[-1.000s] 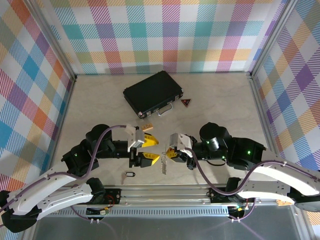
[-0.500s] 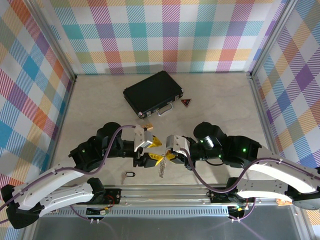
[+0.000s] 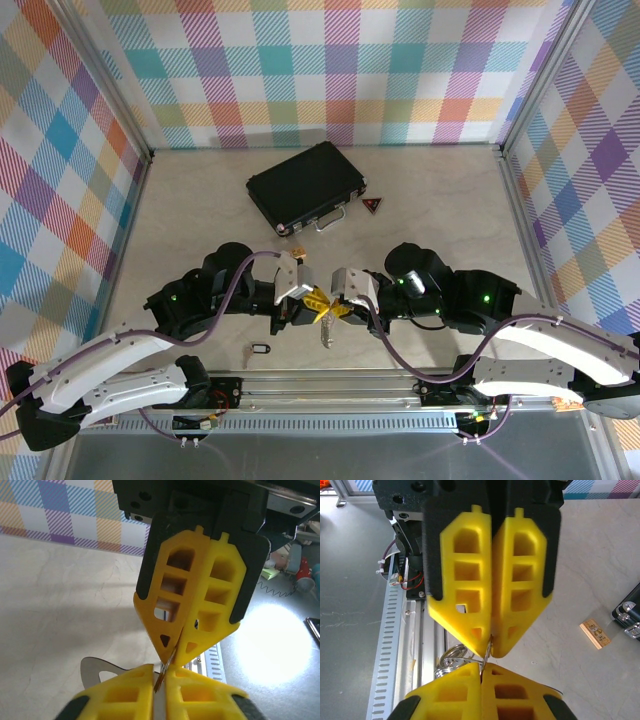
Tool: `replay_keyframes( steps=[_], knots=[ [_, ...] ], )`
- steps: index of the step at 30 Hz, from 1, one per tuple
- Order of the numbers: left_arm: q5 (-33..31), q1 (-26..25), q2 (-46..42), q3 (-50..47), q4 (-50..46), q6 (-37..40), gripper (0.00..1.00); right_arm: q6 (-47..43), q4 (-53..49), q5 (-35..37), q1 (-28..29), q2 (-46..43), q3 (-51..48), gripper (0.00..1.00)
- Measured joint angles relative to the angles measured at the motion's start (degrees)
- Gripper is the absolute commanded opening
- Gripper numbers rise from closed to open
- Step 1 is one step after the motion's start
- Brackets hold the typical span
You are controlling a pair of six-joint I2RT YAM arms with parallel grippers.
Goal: Put the keys on the keyring
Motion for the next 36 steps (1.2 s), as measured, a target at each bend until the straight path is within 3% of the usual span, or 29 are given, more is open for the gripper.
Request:
replay_keyframes(
  steps=[2, 10, 15, 18, 26, 36],
  knots=[
    [0.02, -0.02, -0.07, 0.00, -0.17, 0.13, 0.00, 0.02, -0.04, 0.17, -0.07, 0.00, 0.00, 0.00],
    [-0.04, -0.04, -1.92, -1.99, 3.06, -1.38, 0.00, 0.46, 1.11, 0.13, -0.17, -0.24, 0.00, 0.03],
    [-0.39, -0.04, -3.15, -4.57, 7.87, -3.69, 0.00, 2.05, 5.60, 0.35, -0.13, -2.54, -3.21, 0.39],
    [-0.72, -0.04, -4.15, -5.92, 10.49, -4.92, 0.00, 3.67, 10.69, -0.13, 0.00, -6.73, -8.28, 0.47],
    [0.24, -0.04, -6.32, -6.75, 16.96, -7.26, 0.00, 7.69, 22.53, 0.87, 0.00, -16.41, -18.80, 0.40],
    [2.12, -0.04, -6.34, -8.07, 22.16, -9.44, 0.00, 8.98, 34.05, -0.63, 0.00, -20.59, -24.26, 0.33]
  ],
)
